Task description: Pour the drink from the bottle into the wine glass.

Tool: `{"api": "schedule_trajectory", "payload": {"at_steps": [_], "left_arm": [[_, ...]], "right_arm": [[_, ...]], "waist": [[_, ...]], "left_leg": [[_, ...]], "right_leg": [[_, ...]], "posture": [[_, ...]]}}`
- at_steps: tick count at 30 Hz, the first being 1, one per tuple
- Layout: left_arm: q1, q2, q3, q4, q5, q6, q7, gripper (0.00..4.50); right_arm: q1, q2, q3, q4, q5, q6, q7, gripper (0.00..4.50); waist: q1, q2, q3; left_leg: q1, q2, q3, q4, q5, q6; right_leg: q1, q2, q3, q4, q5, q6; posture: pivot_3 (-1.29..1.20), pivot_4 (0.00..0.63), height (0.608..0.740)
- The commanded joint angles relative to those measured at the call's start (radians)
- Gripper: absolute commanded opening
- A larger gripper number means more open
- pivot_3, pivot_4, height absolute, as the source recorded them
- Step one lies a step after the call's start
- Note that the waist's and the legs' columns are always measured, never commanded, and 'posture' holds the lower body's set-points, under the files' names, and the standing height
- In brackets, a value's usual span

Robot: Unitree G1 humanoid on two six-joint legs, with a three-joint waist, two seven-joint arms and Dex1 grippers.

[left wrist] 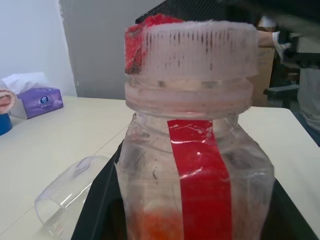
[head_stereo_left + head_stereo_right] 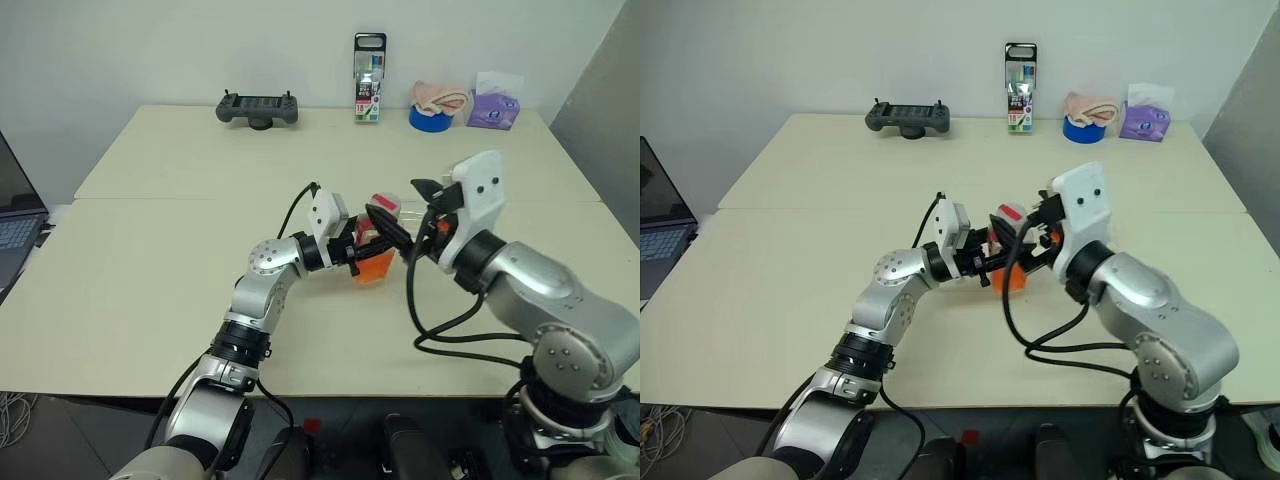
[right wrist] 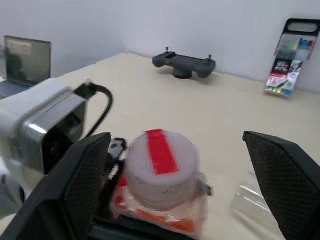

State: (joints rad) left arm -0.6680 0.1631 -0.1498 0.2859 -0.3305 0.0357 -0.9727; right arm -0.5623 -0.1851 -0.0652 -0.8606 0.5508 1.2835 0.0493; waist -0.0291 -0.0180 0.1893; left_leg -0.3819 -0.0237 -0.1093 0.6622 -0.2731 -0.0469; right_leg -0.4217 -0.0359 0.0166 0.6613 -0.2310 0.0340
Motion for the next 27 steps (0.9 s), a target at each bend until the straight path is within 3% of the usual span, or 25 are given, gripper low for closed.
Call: {"api": "schedule_trajectory", "payload": {"at_steps": [1, 6, 9, 15, 20, 22, 25, 27], "left_arm": [[-0.021, -0.006, 0.009, -0.038, -0.007, -0.017, -0.005, 1.70], [-0.010, -0.007, 0.004, -0.053, -0.009, -0.010, -0.008, 1.70], [-0.014, -0.006, 0.006, -0.046, -0.006, -0.013, -0.008, 1.70], [-0.019, -0.005, 0.011, -0.039, -0.004, -0.019, -0.004, 1.70], [-0.014, -0.003, 0.012, -0.043, -0.002, -0.020, -0.001, 1.69], [-0.015, -0.004, 0.012, -0.045, -0.001, -0.019, 0.003, 1.69], [-0.015, -0.010, 0.009, -0.046, 0.001, -0.017, 0.008, 1.69], [-0.014, -0.013, 0.007, -0.051, 0.003, -0.014, 0.009, 1.69]], "right_arm": [[0.002, 0.038, 0.012, -0.069, -0.006, 0.063, -0.057, 4.50], [-0.014, 0.087, 0.014, -0.072, -0.035, 0.099, -0.106, 4.50], [-0.029, 0.103, 0.019, -0.058, -0.071, 0.089, -0.136, 3.88], [-0.042, 0.116, 0.021, -0.050, -0.091, 0.090, -0.138, 1.85], [-0.049, 0.076, 0.014, -0.037, -0.093, 0.115, -0.112, 1.81], [-0.048, -0.011, 0.004, -0.006, -0.063, 0.058, -0.009, 1.81], [-0.024, -0.205, -0.009, 0.086, -0.003, -0.122, 0.266, 1.81], [-0.039, -0.272, -0.056, 0.198, 0.038, -0.253, 0.423, 1.81]], "waist": [[0.000, 0.000, 0.000], [-0.001, 0.000, 0.000], [-0.002, 0.000, 0.000], [-0.003, 0.000, 0.000], [-0.003, 0.000, 0.000], [-0.003, 0.000, 0.000], [-0.003, 0.000, 0.000], [-0.003, 0.000, 0.000]], "left_leg": [[0.000, 0.000, 0.000, 0.000, 0.000, 0.000], [0.000, 0.000, 0.000, 0.000, 0.000, 0.000], [0.000, 0.000, 0.000, 0.000, 0.000, 0.000], [0.000, 0.000, 0.000, 0.000, 0.000, 0.000], [0.000, 0.000, 0.000, 0.000, 0.000, 0.000], [0.000, 0.000, 0.000, 0.000, 0.000, 0.000], [0.000, -0.001, 0.000, 0.000, 0.000, 0.000], [0.000, -0.001, 0.000, 0.000, 0.000, 0.001]], "right_leg": [[0.000, 0.000, 0.000, 0.000, 0.000, 0.000], [0.000, 0.000, 0.000, 0.000, 0.000, 0.000], [0.000, 0.000, 0.000, 0.000, 0.000, 0.000], [0.000, 0.000, 0.000, 0.000, 0.000, 0.000], [0.000, 0.000, 0.000, 0.000, 0.000, 0.000], [0.000, 0.000, 0.000, 0.000, 0.000, 0.000], [0.001, 0.000, 0.000, -0.002, -0.001, 0.002], [0.002, 0.000, 0.000, -0.003, -0.001, 0.002]], "posture": [[0.00, 0.150, 0.740], [0.00, 0.150, 0.740], [0.00, 0.150, 0.740], [0.00, 0.150, 0.740], [0.00, 0.150, 0.740], [0.00, 0.150, 0.740], [0.00, 0.150, 0.740], [0.00, 0.150, 0.740]]}}
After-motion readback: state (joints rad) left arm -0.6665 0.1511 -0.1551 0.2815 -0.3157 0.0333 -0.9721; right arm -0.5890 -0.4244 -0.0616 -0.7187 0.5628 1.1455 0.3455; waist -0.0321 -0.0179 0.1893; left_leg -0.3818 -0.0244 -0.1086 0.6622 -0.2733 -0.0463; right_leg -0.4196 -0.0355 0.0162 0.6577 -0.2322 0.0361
